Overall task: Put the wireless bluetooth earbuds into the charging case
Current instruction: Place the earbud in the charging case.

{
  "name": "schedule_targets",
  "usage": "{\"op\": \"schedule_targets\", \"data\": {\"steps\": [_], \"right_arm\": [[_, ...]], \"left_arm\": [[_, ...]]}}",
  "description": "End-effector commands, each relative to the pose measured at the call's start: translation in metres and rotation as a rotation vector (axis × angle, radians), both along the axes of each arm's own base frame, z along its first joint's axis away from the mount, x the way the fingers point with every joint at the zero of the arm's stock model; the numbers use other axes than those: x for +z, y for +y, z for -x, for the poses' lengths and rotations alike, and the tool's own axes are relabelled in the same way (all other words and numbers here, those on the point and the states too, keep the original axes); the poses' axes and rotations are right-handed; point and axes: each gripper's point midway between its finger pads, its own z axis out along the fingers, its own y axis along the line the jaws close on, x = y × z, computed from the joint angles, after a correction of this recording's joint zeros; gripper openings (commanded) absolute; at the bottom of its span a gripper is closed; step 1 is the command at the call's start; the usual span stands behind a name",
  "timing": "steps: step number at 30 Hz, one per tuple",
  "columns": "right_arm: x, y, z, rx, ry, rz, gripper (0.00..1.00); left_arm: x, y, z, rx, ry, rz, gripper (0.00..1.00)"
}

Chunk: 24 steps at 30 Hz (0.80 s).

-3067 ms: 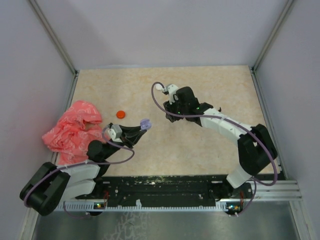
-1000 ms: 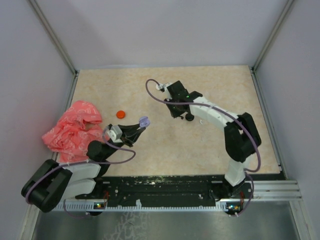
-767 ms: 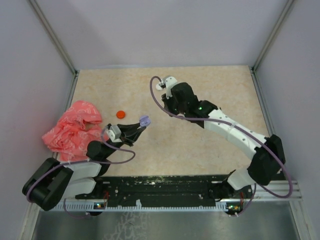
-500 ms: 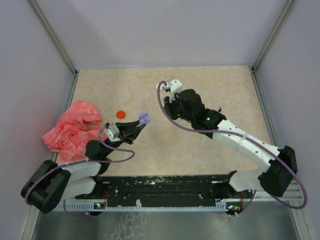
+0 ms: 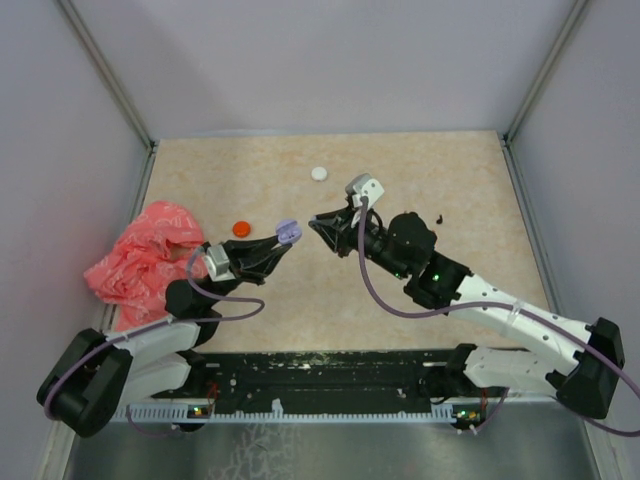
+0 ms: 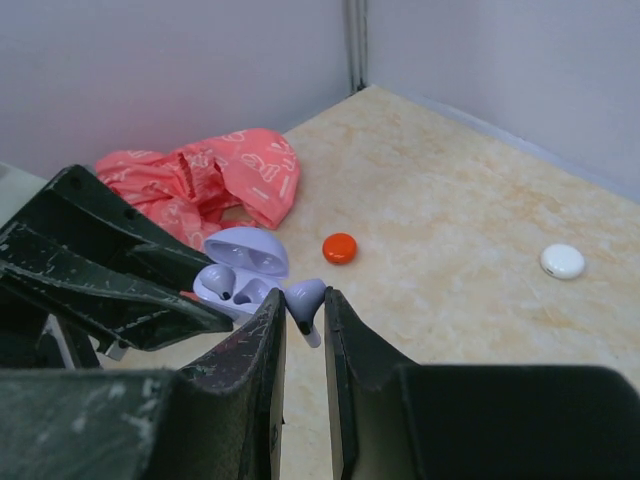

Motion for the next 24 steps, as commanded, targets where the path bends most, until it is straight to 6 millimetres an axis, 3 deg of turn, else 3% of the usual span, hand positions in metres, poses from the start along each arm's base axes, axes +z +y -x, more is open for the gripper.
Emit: {"op": "schedule_targets", "data": {"steps": [1, 4, 14, 24], "right_arm": [[0.052, 0.011, 0.02, 0.077, -0.129, -0.17, 0.11], [0.056, 0.02, 0.023, 0.097, -0.145, -0.18, 0.12], [0.04, 0.041, 0.016, 0.101, -0.117, -0.147, 0.12], [0.031, 0.05, 0.017, 0.122, -0.086, -0.121, 0.12]], "left_arm": [[0.021, -0.001, 0.009, -0.039, -0.046, 0.041, 0.0], [0.022, -0.002, 0.009, -0.043, -0.046, 0.043, 0.0], [0.025, -0.001, 0.011, -0.053, -0.048, 0.056, 0.0], [0.026, 0.0, 0.01, -0.045, -0.042, 0.065, 0.0]]}}
